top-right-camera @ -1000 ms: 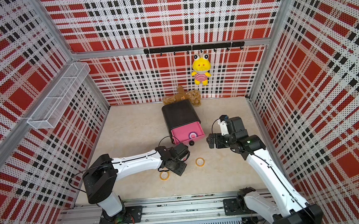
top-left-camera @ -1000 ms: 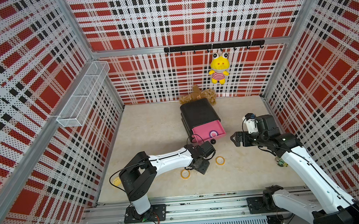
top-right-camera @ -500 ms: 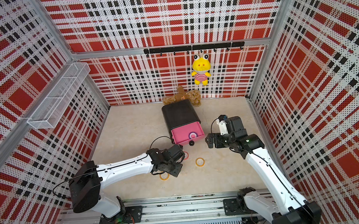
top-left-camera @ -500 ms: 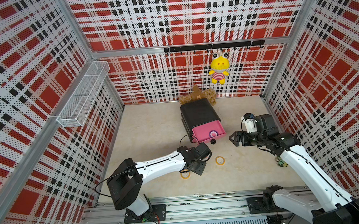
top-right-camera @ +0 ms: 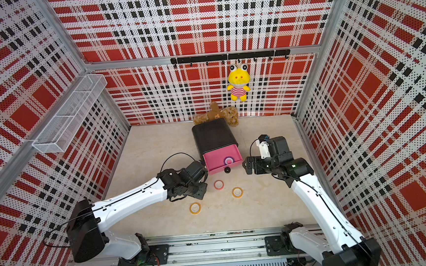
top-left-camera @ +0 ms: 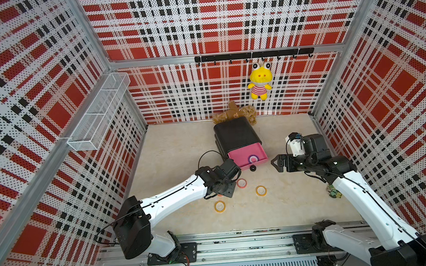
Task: Place the transparent tape into the drawer according to color
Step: Pick up the tape from the center of the board, then place the tape in the drawer.
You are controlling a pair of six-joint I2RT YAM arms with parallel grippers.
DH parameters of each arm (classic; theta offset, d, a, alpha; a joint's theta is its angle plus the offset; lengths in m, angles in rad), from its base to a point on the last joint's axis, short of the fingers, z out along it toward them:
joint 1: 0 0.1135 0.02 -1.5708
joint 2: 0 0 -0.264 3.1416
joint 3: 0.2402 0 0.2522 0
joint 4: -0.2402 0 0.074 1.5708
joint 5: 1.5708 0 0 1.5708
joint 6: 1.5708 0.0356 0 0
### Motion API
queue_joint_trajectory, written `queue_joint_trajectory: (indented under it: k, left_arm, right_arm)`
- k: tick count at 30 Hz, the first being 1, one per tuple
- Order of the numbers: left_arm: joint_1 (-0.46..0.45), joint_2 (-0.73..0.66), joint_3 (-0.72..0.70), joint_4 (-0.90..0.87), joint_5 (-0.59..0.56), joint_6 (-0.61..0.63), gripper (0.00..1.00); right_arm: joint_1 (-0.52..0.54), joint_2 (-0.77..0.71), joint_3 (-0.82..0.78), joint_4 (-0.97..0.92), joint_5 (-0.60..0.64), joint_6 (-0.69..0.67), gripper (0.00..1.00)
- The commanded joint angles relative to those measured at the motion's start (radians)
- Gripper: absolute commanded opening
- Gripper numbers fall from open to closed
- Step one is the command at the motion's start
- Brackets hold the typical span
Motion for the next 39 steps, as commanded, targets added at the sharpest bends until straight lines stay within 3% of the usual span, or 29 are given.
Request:
queue_joint_trajectory:
  k: [1,10,18,31,39]
  left_arm:
    - [0.019,0.000,0.089,-0.047,-0.038,0.042,0.26]
    - [0.059,0.073,0.318,-0.119,-0.074,0.130,0.27]
    - [0.061,0.240,0.511,-0.118,-0.080,0.186,0.27]
    - [0.060,0.402,0.676,-0.110,-0.040,0.220,0.28]
    - [0.050,0.432,0.701,-0.111,-0.043,0.224,0.51]
  right_arm:
    - [-0.003,0.009,0.017,0.027,-0.017,0.009,1.00]
    - [-0.002,0.007,-0.001,0.037,-0.016,0.007,1.00]
    - [-0.003,0.013,-0.004,0.050,-0.012,0.007,1.00]
    - [-0.002,0.017,-0.016,0.055,0.009,-0.003,1.00]
    - [-0.003,0.017,-0.013,0.052,0.016,-0.006,1.00]
